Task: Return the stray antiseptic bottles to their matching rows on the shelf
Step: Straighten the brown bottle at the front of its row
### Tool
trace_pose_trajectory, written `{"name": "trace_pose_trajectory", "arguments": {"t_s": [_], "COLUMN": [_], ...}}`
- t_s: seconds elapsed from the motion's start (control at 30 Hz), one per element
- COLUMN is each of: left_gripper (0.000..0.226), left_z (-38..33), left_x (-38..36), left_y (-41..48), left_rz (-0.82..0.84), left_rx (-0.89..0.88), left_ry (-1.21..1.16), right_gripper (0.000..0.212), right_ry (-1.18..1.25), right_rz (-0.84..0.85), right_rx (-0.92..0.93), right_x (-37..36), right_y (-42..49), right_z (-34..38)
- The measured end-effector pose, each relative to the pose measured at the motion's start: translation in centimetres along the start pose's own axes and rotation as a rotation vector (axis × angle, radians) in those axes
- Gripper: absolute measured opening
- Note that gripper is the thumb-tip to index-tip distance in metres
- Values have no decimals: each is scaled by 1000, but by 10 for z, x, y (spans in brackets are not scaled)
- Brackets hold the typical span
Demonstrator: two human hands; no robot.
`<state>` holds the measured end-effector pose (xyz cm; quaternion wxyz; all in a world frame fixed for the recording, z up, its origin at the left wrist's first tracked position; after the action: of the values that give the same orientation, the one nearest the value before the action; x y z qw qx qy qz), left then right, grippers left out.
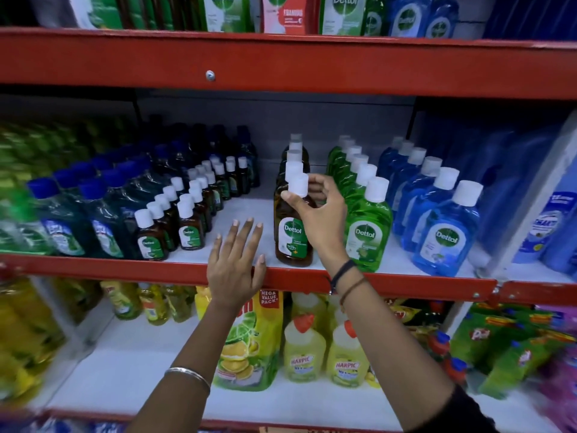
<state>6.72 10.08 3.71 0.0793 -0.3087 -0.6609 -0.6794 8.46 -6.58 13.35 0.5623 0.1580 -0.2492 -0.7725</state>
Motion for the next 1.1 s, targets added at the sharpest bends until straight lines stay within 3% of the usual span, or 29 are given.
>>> {"name": "trace_pose_trajectory", "arguments": {"t_s": [0.23,0.33,0.47,0.63,0.87,1.0,1.1], "left_gripper": [48,51,58,60,68,66,65], "left_z": [-4,-9,-28,-36,-35,-36,-34], "left_x": [4,15,4,6,13,15,13], "left_y": [2,7,15,16,15,16,15], "left_rz": [54,73,250,300,262,240,223], "left_rx": [87,287,447,485,522,513,505], "left_ry": [-152,-453,-919,-917,-919,-918,-892], "right_gripper": [34,47,65,77,74,54,64], "right_ry": [76,137,152,233,225,239,233], "right_rz": [-1,21,55,78,112,121,131], "right_rx": [-27,-122,-210,-264,-274,-285,-280], "right_x": [3,10,13,11,9,8,10], "right_y": [-13,-44,-72,-64,-58,-57,-59], "right_z": [-7,-22,-42,-52,-57,-55,-50]}}
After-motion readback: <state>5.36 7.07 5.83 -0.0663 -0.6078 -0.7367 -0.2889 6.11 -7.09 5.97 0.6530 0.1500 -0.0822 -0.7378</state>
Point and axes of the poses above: each hand's wrist, its own y-axis towards the middle knuckle, its own x-axis out of the back of the hand, z = x × y, the point moved 7 cm from there along y, towards the middle knuckle
